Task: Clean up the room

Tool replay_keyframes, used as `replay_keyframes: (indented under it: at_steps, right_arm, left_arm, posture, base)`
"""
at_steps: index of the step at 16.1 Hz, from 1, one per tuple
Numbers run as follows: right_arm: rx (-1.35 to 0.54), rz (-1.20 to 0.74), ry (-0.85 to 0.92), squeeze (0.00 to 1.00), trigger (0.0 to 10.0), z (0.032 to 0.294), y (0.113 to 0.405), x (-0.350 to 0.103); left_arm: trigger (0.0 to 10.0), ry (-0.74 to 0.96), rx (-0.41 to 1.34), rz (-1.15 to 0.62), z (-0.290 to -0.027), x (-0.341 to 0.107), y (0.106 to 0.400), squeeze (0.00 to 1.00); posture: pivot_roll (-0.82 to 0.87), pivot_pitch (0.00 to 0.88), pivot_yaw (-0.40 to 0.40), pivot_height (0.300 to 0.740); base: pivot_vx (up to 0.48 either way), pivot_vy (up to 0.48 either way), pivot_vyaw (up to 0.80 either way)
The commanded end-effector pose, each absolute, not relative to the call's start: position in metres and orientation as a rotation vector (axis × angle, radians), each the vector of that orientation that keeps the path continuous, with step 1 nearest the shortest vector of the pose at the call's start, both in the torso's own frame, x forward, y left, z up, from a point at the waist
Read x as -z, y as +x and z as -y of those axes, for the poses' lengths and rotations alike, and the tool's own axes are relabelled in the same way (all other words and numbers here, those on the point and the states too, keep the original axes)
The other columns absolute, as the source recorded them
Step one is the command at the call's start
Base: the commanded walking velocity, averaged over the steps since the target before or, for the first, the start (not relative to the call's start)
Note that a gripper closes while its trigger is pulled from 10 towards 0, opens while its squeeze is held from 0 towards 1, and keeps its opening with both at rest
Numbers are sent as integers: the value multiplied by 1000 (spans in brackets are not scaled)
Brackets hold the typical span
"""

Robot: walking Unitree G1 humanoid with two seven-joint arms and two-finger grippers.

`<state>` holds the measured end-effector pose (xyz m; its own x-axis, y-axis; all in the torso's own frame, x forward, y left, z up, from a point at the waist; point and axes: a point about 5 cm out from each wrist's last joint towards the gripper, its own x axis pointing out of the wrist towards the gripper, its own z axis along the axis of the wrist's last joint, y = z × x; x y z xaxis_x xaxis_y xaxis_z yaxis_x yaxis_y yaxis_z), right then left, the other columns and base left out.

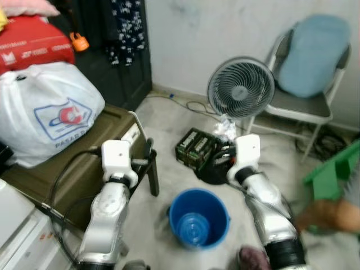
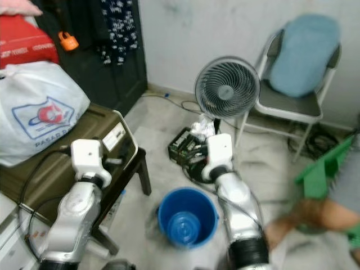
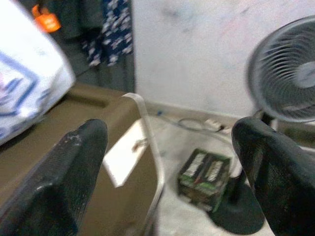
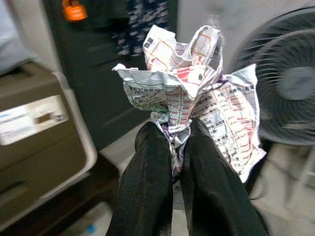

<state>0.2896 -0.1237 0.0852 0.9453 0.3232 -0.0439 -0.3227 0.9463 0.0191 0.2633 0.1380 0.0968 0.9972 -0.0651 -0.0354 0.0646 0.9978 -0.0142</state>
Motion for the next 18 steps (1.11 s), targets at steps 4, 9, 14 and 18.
replay_keyframes:
  at_steps: [4, 9, 14, 18]
  right_arm:
    - [-327, -33, 2, 0, 10000, 123, 292, -88]
    - [-310, -31, -7, 0, 10000, 126, 293, -88]
    - [-302, -51, -4, 0, 10000, 116, 299, -86]
    - [-137, -361, 94, 0, 10000, 119, 299, -42]
  left_arm:
    - [10000, -11, 78, -34, -136, -97, 264, 0]
    - [10000, -7, 94, -29, -134, -98, 267, 0]
    - [10000, 29, 99, -5, -140, -110, 273, 0]
    - [10000, 195, 419, -57, -149, -101, 258, 0]
  posture:
    - [14, 24, -25, 740]
    - [15, 28, -22, 740]
    - [43, 41, -26, 740]
    - [61, 84, -9, 740]
  base:
    - [274, 0, 0]
    - [335, 0, 0]
    - [155, 0, 0]
    - [0, 0, 0]
